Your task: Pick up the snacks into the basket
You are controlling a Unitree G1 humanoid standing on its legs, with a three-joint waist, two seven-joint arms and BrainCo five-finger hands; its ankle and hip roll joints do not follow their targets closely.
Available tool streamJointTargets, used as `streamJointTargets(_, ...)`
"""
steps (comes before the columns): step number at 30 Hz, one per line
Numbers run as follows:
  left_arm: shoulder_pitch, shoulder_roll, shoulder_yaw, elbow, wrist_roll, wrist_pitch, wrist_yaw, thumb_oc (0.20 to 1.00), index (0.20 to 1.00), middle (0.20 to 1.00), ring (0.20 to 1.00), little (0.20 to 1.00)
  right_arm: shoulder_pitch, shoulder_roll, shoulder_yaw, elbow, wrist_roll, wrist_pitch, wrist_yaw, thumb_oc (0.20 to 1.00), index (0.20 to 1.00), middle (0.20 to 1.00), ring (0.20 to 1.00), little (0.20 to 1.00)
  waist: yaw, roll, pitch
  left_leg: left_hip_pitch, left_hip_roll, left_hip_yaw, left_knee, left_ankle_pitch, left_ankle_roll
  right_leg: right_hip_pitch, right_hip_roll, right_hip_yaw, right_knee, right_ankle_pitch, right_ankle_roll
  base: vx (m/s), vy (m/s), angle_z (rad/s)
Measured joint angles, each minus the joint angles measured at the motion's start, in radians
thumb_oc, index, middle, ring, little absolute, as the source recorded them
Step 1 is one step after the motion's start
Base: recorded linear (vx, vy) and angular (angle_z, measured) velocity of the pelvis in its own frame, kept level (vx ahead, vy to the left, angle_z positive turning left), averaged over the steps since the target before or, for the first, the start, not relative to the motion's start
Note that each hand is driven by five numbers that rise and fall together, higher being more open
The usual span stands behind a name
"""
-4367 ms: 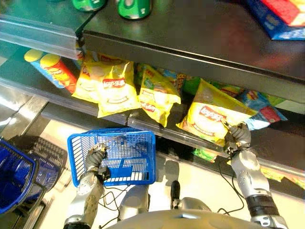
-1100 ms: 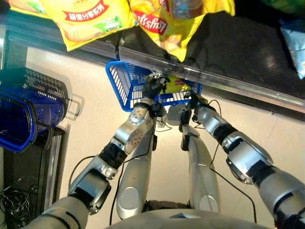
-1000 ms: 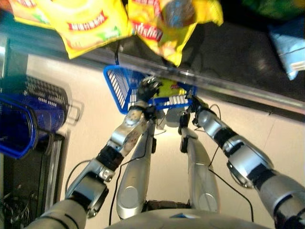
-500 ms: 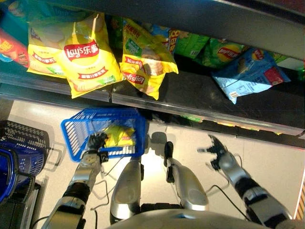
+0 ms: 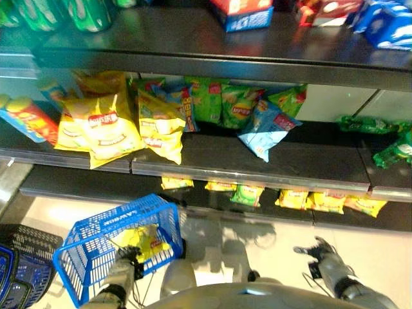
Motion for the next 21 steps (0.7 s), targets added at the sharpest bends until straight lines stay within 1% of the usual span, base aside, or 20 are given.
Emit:
streamJointTargets(1,-0.015,0.003,-0.003,-0.013,0.0,0.0,0.001,0.2,0.2,0.2,0.2,0.2,0.029,-0.01,-0.004,-0.002,0.001,0.001,-0.002,1.0,1.0,1.0,1.0,1.0,-0.026,-0.024,0.005,-0.012,-0.018,-0.003,0.008,0.014,0.004,-0.026,-0.007,-0.013,0.033,-0.01,-0.035,-0.39,-0.331,0.61)
streamJointTargets(2,-0.013,0.003,-0.011,-0.014,-0.001,0.003,0.0,0.2,0.2,0.2,0.2,0.2,0.041,-0.01,-0.005,-0.002,0.001,0.002,-0.005,1.0,1.0,1.0,1.0,1.0,-0.022,-0.035,-0.001,-0.029,-0.056,0.001,0.067,-0.043,0.011,-0.033,-0.029,-0.024,0.041,-0.006,-0.032,-0.21,-0.202,0.18)
streamJointTargets(3,-0.013,0.015,-0.03,-0.019,-0.001,0.018,-0.011,0.2,0.2,0.2,0.2,0.2,0.051,-0.001,-0.005,0.004,0.002,0.005,-0.011,1.0,1.0,1.0,1.0,1.0,-0.019,-0.098,-0.004,-0.035,-0.175,0.072,0.237,-0.184,0.075,-0.065,-0.096,-0.013,0.032,0.033,-0.055,-0.29,-0.277,-0.23)
streamJointTargets(4,-0.014,0.013,-0.03,-0.014,-0.002,0.031,-0.014,0.2,0.2,0.2,0.2,0.2,0.051,0.003,-0.005,0.01,0.003,0.002,-0.012,1.0,1.0,1.0,1.0,1.0,-0.025,-0.115,-0.004,-0.042,-0.222,0.109,0.367,-0.261,0.093,-0.06,-0.12,-0.013,-0.002,0.074,-0.024,-0.23,-0.234,-0.23)
streamJointTargets(5,-0.022,-0.001,-0.024,0.016,-0.002,0.042,-0.024,0.2,0.2,0.2,0.2,0.2,0.056,0.01,-0.008,0.011,0.003,0.005,-0.012,1.0,1.0,1.0,1.0,1.0,-0.055,-0.113,-0.002,-0.02,-0.264,0.13,0.483,-0.358,0.139,-0.009,-0.122,-0.034,-0.12,0.148,-0.016,-0.17,-0.152,-0.03)
streamJointTargets(6,-0.023,-0.005,-0.027,0.016,-0.001,0.05,-0.031,0.2,0.2,0.2,0.2,0.2,0.067,0.02,-0.023,0.021,0.004,0.005,-0.011,1.0,1.0,1.0,1.0,1.0,-0.068,-0.108,-0.006,0.021,-0.274,0.152,0.511,-0.4,0.139,0.01,-0.122,-0.039,-0.164,0.179,-0.02,-0.21,-0.096,0.25)
streamJointTargets(7,-0.011,-0.014,-0.031,0.017,0.0,0.051,-0.04,0.2,0.2,0.2,0.2,0.2,0.082,0.04,-0.035,0.031,0.015,0.01,-0.011,1.0,1.0,1.0,1.0,1.0,-0.094,-0.111,-0.018,0.092,-0.285,0.157,0.478,-0.442,0.145,0.027,-0.12,-0.049,-0.222,0.214,-0.018,-0.21,-0.037,0.16)
streamJointTargets(8,-0.013,-0.021,-0.037,0.017,0.001,0.053,-0.041,0.2,0.2,0.2,0.2,0.2,0.103,0.043,-0.048,0.036,0.022,0.012,-0.01,1.0,1.0,1.0,1.0,1.0,-0.109,-0.111,-0.019,0.129,-0.296,0.153,0.463,-0.469,0.129,0.024,-0.118,-0.052,-0.233,0.233,-0.025,-0.23,-0.018,0.3)
streamJointTargets(9,-0.014,-0.046,-0.051,0.014,0.003,0.069,-0.047,0.2,0.2,0.2,0.2,0.2,0.115,0.037,-0.077,0.049,0.034,0.018,-0.011,1.0,1.0,1.0,1.0,1.0,-0.137,-0.08,-0.033,0.201,-0.279,0.126,0.297,-0.521,0.183,0.006,-0.095,-0.051,-0.249,0.248,0.018,-0.17,0.006,0.17)
streamJointTargets(10,-0.016,-0.049,-0.048,0.014,0.004,0.067,-0.05,0.2,0.2,0.2,0.2,0.2,0.12,0.045,-0.083,0.067,0.04,0.027,-0.012,1.0,1.0,1.0,1.0,1.0,-0.136,-0.075,-0.03,0.236,-0.291,0.122,0.183,-0.51,0.265,-0.011,-0.087,-0.034,-0.245,0.266,0.034,-0.2,0.003,0.13)
streamJointTargets(11,-0.019,-0.048,-0.052,0.008,0.005,0.068,-0.047,0.2,0.2,0.2,0.2,0.2,0.13,0.054,-0.088,0.074,0.045,0.034,-0.008,1.0,1.0,1.0,1.0,1.0,-0.14,-0.091,-0.035,0.244,-0.295,0.125,0.136,-0.47,0.272,-0.017,-0.085,-0.016,-0.249,0.258,0.045,-0.23,-0.009,0.21)
streamJointTargets(12,-0.016,-0.018,-0.084,0.005,0.032,0.068,-0.044,0.2,0.2,0.2,0.2,0.2,0.14,0.071,-0.113,0.08,0.064,0.042,-0.008,1.0,1.0,1.0,1.0,1.0,-0.16,-0.118,-0.046,0.239,-0.329,0.105,0.065,-0.399,0.283,-0.027,-0.091,0.008,-0.274,0.295,0.053,-0.27,-0.028,0.19)
streamJointTargets(13,-0.017,-0.006,-0.092,0.002,0.041,0.068,-0.042,0.2,0.2,0.2,0.2,0.2,0.131,0.071,-0.117,0.077,0.07,0.042,-0.011,1.0,1.0,1.0,1.0,1.0,-0.161,-0.123,-0.041,0.241,-0.334,0.117,0.043,-0.375,0.287,-0.047,-0.099,0.009,-0.27,0.296,0.071,-0.19,-0.026,0.11)
streamJointTargets(14,-0.017,0.004,-0.091,0.002,0.041,0.069,-0.041,0.2,0.2,0.2,0.2,0.2,0.13,0.072,-0.119,0.075,0.072,0.041,-0.014,1.0,1.0,1.0,1.0,1.0,-0.163,-0.141,-0.042,0.239,-0.341,0.126,0.037,-0.354,0.287,-0.057,-0.099,0.013,-0.272,0.337,0.078,-0.22,-0.101,-0.68)
streamJointTargets(15,-0.017,0.031,-0.083,-0.001,0.041,0.068,-0.041,0.2,0.2,0.2,0.2,0.2,0.08,0.085,-0.091,0.072,0.072,0.038,-0.014,1.0,1.0,1.0,1.0,1.0,-0.139,-0.143,-0.013,0.222,-0.317,0.178,0.053,-0.351,0.288,-0.086,-0.083,0.011,-0.289,0.417,0.136,-0.15,-0.142,-0.77)
streamJointTargets(16,-0.017,0.038,-0.077,0.005,0.041,0.067,-0.041,0.2,0.2,0.2,0.2,0.2,0.053,0.091,-0.08,0.07,0.071,0.036,-0.011,1.0,1.0,1.0,1.0,1.0,-0.127,-0.136,-0.002,0.214,-0.308,0.183,0.059,-0.349,0.289,-0.087,-0.08,0.009,-0.301,0.429,0.164,-0.19,-0.223,-0.62)
streamJointTargets(18,-0.031,0.044,-0.067,0.011,0.062,0.066,-0.041,0.2,0.2,0.2,0.2,0.2,0.039,0.097,-0.041,0.062,0.056,0.033,0.005,1.0,1.0,1.0,1.0,1.0,-0.125,-0.126,0.003,0.211,-0.29,0.169,0.035,-0.334,0.287,-0.063,-0.078,0.007,-0.3,0.386,0.153,-0.09,-0.229,0.05)
streamJointTargets(19,-0.027,0.041,-0.043,0.038,0.079,0.059,-0.04,0.2,0.2,0.2,0.2,0.2,0.024,0.1,-0.063,0.058,0.058,0.033,0.006,1.0,1.0,1.0,1.0,1.0,-0.103,-0.124,0.004,0.223,-0.277,0.161,0.015,-0.305,0.273,-0.035,-0.093,0.06,-0.294,0.366,0.138,-0.03,-0.154,0.1)
streamJointTargets(20,-0.032,0.037,-0.033,0.048,0.079,0.059,-0.038,0.2,0.2,0.2,0.2,0.2,0.022,0.1,-0.069,0.055,0.059,0.032,0.004,1.0,1.0,1.0,1.0,1.0,-0.105,-0.123,0.004,0.225,-0.274,0.157,0.001,-0.306,0.276,-0.018,-0.096,0.074,-0.295,0.362,0.132,-0.02,-0.279,0.06)
streamJointTargets(21,-0.028,0.041,-0.023,0.058,0.079,0.057,-0.037,0.2,0.2,0.2,0.2,0.2,0.015,0.102,-0.07,0.048,0.059,0.027,0.004,1.0,1.0,1.0,1.0,1.0,-0.095,-0.122,0.003,0.224,-0.261,0.151,-0.014,-0.292,0.266,0.01,-0.124,0.079,-0.3,0.351,0.128,-0.01,-0.21,0.04)
